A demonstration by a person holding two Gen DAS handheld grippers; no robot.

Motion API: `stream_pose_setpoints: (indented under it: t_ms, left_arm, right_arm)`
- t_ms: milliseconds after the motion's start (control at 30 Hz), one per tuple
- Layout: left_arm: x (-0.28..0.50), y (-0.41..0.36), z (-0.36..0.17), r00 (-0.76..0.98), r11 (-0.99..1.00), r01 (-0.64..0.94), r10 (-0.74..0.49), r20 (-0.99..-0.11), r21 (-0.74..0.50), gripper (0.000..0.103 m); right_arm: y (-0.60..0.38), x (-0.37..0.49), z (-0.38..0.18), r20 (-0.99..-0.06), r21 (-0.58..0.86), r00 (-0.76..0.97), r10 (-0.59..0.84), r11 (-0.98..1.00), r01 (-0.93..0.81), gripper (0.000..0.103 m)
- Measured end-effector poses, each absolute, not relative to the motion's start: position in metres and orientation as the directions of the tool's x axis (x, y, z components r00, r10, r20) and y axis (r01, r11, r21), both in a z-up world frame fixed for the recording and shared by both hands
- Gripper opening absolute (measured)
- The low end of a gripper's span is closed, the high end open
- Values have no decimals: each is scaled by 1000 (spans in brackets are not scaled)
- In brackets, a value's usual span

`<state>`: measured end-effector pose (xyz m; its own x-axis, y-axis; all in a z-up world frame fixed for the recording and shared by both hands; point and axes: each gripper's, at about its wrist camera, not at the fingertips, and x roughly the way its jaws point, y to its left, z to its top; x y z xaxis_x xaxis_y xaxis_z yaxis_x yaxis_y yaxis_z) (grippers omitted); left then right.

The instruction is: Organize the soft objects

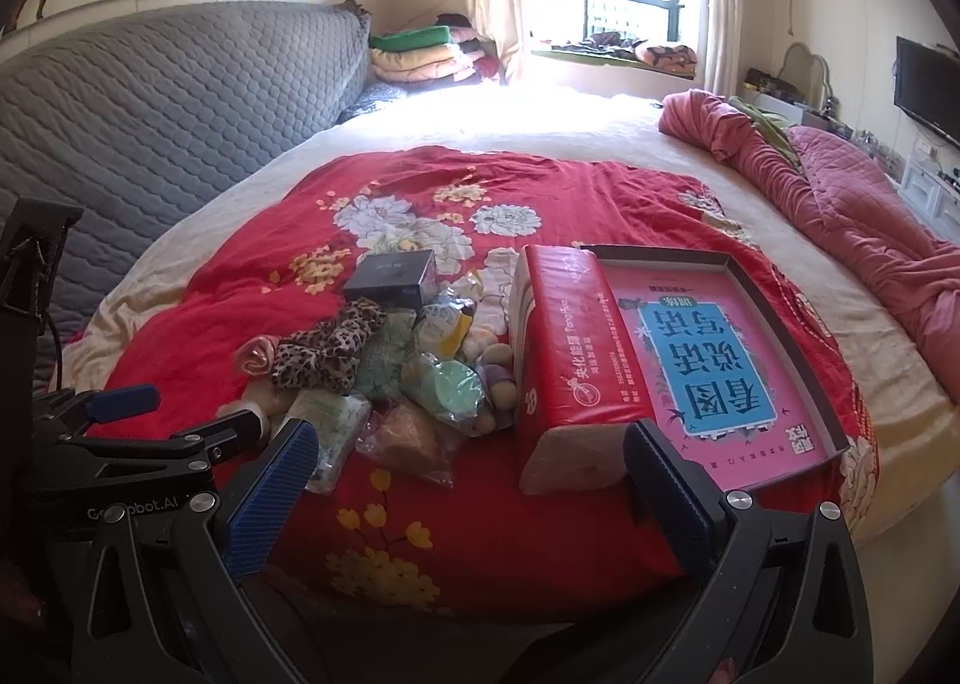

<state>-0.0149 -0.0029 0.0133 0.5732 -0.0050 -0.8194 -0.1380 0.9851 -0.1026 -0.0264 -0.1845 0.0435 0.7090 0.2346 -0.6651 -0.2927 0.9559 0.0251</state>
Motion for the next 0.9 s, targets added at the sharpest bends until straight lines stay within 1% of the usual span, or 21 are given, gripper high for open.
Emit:
stream_pose_setpoints:
  t_ms: [900]
  left_arm:
    - [-16,-5,13,573,987,-131,-5,-820,-98,97]
  right_arm:
    - [-184,-27,45,-666,25,709,232,957,-290,102]
